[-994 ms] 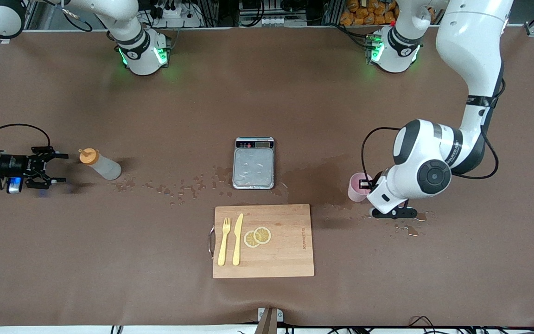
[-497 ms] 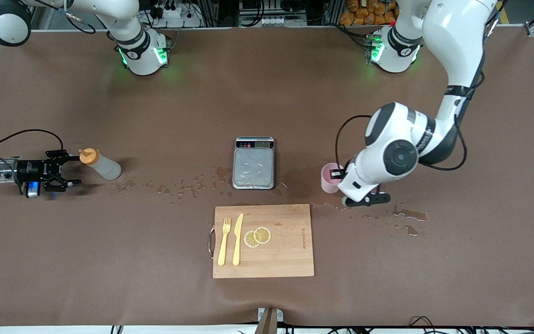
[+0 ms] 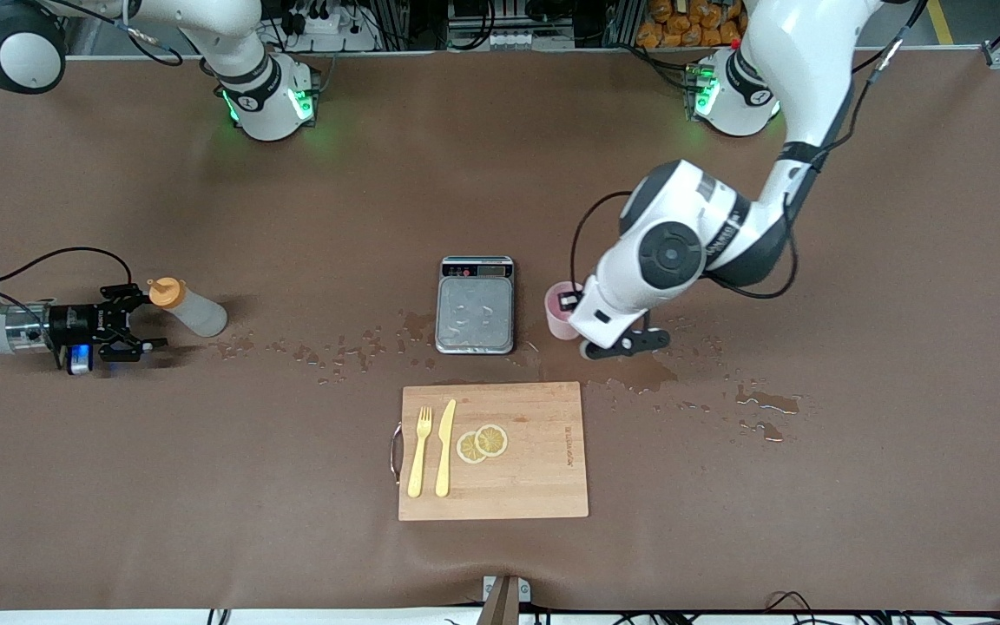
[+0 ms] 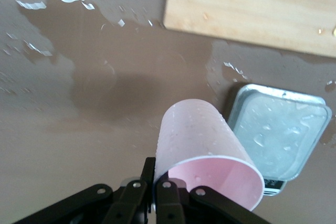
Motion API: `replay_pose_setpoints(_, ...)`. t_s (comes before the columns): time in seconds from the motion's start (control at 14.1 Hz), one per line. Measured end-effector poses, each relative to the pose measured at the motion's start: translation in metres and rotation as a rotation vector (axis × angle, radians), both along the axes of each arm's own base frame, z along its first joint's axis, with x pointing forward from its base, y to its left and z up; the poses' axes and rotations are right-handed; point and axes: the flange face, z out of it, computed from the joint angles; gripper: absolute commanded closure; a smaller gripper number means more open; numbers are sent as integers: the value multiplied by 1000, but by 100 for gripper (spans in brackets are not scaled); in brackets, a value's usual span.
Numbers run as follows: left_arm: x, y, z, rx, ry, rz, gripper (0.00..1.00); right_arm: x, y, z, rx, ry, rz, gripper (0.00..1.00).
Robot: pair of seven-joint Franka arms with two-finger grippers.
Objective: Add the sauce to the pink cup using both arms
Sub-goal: 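Carry the cup to the scale while the right gripper grasps the bottle, then lower the pink cup onto the scale and open the left gripper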
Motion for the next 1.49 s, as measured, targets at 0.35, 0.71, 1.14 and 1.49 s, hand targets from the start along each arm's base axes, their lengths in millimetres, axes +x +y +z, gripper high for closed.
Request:
replay_pose_setpoints(0.35, -30, -65, -17, -17, 13, 24, 100, 0, 16, -9, 15, 19, 23, 0)
replay_pose_setpoints(0.71, -49, -110, -30, -67, -37, 78, 100, -5, 25, -18, 36, 40, 27, 0)
replay_pose_setpoints(1.14, -65, -140, -53, -110, -72, 110, 100, -3, 46, -24, 60, 59, 63, 12)
replay_pose_setpoints(1.49, -65, -140, -62, -105, -69, 113, 100, -3, 47, -23, 66, 58, 68, 47)
